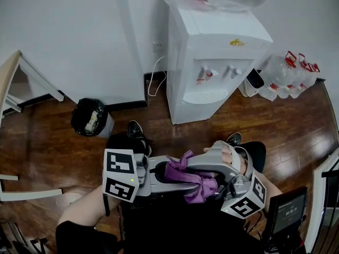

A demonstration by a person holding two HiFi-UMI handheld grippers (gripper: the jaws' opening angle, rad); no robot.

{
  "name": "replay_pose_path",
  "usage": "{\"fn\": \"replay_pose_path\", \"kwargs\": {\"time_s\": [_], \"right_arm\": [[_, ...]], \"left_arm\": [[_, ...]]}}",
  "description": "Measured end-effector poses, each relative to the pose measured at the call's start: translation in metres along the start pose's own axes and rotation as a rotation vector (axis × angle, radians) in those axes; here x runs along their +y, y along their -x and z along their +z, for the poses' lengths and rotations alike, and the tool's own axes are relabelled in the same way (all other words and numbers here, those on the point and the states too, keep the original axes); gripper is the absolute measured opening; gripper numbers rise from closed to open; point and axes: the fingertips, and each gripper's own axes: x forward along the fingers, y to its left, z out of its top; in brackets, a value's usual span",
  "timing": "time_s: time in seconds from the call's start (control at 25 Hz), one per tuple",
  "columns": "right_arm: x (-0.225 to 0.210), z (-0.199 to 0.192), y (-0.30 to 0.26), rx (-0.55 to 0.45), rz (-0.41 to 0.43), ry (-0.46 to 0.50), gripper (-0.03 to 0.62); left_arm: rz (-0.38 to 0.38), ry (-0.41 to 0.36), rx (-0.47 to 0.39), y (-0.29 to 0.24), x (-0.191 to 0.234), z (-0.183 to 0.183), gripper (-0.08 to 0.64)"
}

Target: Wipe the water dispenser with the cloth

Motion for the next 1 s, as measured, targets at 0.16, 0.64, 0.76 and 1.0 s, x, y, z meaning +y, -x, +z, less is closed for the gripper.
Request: {"fn": "replay_pose_path", "kwargs": {"time_s": [0.16,0.64,0.76,1.0], "right_arm": [[-0.012,-0.021,0.010,0.028,-0.023,-0.106,0.276],[-0.055,-0.082,0.030,-0.029,-0.171,-0.619,0.259],[-0.079,-0.093,0.044,-0.061,-0.265,-0.658,0.244],[-0.110,-0.141,0.073,-0.086,-0.493,-0.782,0.192]], "left_arm": [[0.024,-0.053,-0.044,0.012,0.011,0.014,0.158],[0.337,-0.512,-0.056,0.033,0.051,0.081,0.161],[0.394,-0.638,-0.087,0.035,0.052,0.117,0.161],[0.555,-0.979,-0.002,0.016,0.071,0.199,0.167]]}}
